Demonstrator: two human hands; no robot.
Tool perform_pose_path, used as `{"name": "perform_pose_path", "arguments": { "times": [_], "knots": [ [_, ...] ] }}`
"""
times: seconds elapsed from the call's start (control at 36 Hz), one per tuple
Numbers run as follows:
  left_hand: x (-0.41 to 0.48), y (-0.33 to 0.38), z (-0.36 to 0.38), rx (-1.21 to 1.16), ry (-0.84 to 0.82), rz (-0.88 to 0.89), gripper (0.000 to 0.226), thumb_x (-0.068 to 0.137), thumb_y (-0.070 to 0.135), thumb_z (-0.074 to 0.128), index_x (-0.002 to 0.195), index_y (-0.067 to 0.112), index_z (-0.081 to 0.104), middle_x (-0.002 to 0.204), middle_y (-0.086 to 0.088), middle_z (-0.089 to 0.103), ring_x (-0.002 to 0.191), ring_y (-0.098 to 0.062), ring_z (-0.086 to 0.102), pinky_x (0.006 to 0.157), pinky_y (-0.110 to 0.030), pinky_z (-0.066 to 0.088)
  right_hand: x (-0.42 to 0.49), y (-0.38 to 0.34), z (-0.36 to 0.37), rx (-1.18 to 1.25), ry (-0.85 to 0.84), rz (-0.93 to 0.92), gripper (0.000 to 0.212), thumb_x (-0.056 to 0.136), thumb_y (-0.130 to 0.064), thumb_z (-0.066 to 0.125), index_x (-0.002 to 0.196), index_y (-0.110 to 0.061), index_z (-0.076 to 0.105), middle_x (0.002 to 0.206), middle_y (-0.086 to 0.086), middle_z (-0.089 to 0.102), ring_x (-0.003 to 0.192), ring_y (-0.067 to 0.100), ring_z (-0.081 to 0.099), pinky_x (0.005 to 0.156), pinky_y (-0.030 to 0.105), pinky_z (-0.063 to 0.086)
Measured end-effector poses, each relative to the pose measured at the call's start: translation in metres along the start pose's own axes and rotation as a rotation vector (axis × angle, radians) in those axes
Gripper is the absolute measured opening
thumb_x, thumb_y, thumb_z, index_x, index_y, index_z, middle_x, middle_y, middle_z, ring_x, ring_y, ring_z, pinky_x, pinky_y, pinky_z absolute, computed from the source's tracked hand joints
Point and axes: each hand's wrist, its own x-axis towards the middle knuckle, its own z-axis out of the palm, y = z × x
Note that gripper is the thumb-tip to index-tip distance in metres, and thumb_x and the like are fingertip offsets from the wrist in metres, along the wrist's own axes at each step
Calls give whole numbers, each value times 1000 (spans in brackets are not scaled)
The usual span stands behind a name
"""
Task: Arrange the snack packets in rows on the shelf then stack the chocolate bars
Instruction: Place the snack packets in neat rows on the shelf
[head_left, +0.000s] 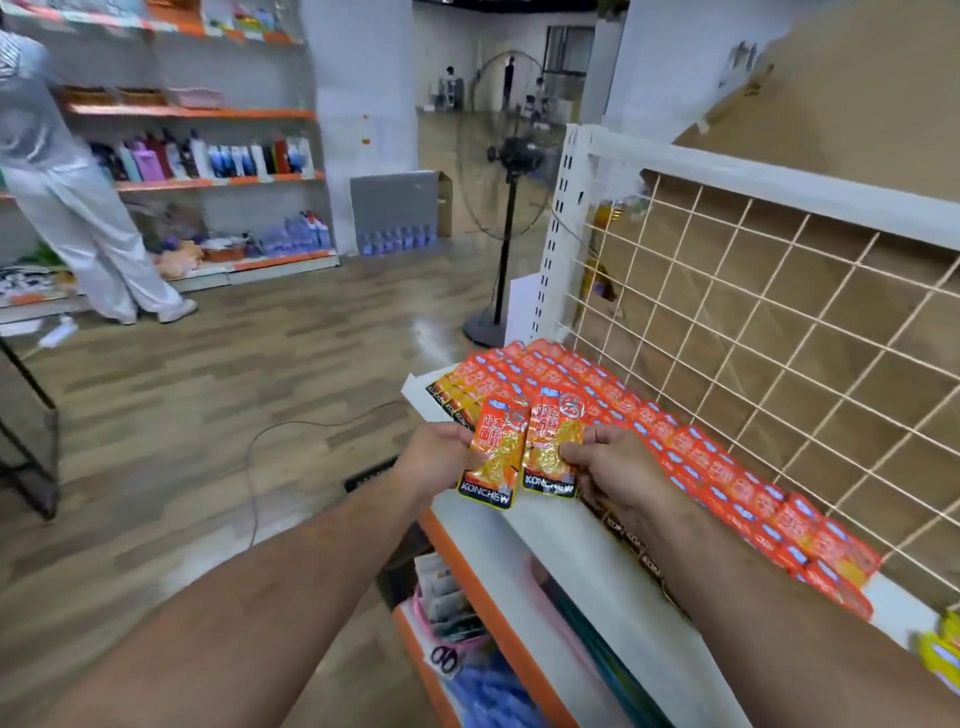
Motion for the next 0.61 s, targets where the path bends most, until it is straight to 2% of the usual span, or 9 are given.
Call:
{"name": "perform_pose_path", "arguments": {
  "times": [0.08,0.14,0.22,0.28,0.33,0.36,0.39,0.44,0.61],
  "knots": [
    [20,12,-1,15,5,27,35,81,-2,74,66,17,49,59,1,42,39,-6,35,39,-15,28,21,-7,3,39,14,1,38,85,0,71,69,-18,41,71,14,39,42,17,36,39,22,26],
    [33,18,-1,42,15,56,37,81,-3,74,64,18,48,68,-2,52,51,-6,46,43,-15,31,32,-8,3,64,32,7,40,86,1,70,66,-17,40,63,11,37,38,16,34,36,19,25],
    [47,22,3,89,7,73,38,81,-4,73,62,16,47,89,-13,65,86,-17,60,54,-19,35,39,-8,4,44,50,24,42,86,0,70,65,-18,38,60,11,41,35,15,33,36,18,23],
    [60,24,6,137,-18,96,39,80,-4,73,59,16,47,100,-23,69,86,-15,60,57,-21,36,43,-8,3,29,79,31,41,86,0,69,65,-18,38,63,16,47,35,15,34,37,18,23],
    [73,27,7,200,-50,116,38,80,0,74,58,18,49,117,-22,64,84,-15,60,62,-22,40,47,-9,2,19,102,31,41,86,0,69,65,-17,38,64,19,49,33,15,37,37,19,24],
    [81,28,8,231,-70,125,36,80,2,75,58,18,51,113,-20,67,84,-18,60,66,-24,45,50,-9,2,15,117,28,40,86,0,69,65,-16,39,64,19,49,32,14,40,38,20,24],
    [88,30,9,263,-89,136,35,80,3,76,58,17,52,97,-17,71,83,-21,60,70,-27,47,51,-10,2,11,137,25,40,87,-1,69,65,-16,39,64,19,49,31,13,42,39,21,24],
    [100,33,10,342,-139,161,31,78,7,76,60,16,53,66,-3,56,73,-20,53,67,-27,43,54,-9,2,7,184,30,39,86,-2,70,66,-15,40,60,18,49,30,13,40,41,22,24],
    [129,36,9,561,-267,254,24,80,11,74,66,16,55,71,2,52,72,-14,48,67,-26,43,54,-12,9,73,301,100,30,88,1,68,75,-11,44,46,10,48,30,13,34,39,22,22]
  ]
}}
